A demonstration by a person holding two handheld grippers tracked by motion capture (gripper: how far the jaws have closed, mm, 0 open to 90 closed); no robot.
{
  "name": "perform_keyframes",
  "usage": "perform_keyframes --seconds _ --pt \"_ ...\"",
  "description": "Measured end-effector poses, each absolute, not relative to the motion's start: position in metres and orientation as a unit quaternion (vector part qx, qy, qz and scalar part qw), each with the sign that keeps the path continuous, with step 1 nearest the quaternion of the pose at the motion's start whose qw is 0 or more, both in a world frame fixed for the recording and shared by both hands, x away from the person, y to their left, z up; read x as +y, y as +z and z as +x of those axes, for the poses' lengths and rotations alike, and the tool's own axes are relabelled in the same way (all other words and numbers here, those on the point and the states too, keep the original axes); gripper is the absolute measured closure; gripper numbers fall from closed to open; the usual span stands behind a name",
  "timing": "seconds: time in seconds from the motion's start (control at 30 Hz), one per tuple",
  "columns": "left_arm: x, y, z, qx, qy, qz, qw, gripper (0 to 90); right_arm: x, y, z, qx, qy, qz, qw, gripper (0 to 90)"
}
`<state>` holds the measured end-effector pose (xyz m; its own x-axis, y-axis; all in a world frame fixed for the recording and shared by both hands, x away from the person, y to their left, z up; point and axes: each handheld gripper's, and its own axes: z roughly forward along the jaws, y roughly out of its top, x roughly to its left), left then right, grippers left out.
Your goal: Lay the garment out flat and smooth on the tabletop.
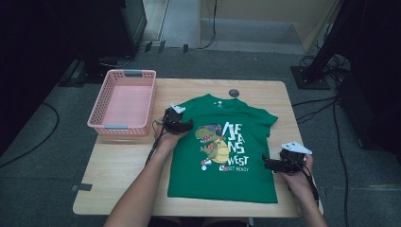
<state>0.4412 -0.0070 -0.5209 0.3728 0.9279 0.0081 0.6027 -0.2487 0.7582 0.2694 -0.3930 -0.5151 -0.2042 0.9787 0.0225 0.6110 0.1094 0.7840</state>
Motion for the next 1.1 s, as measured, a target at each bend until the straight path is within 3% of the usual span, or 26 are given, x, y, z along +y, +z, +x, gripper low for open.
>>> perform_keyframes --seconds 0.83,1.1 --pt "-0.007 -0.521 0.441 0.507 0.237 0.754 0.343 28.5 -0.435 -0.525 0.221 0.675 0.341 0.6 0.263 0.0" --pt "-0.007 -0.521 0.441 0.507 0.237 0.754 0.343 28.4 -0.445 -0.529 0.209 0.667 0.345 0.621 0.226 0.0"
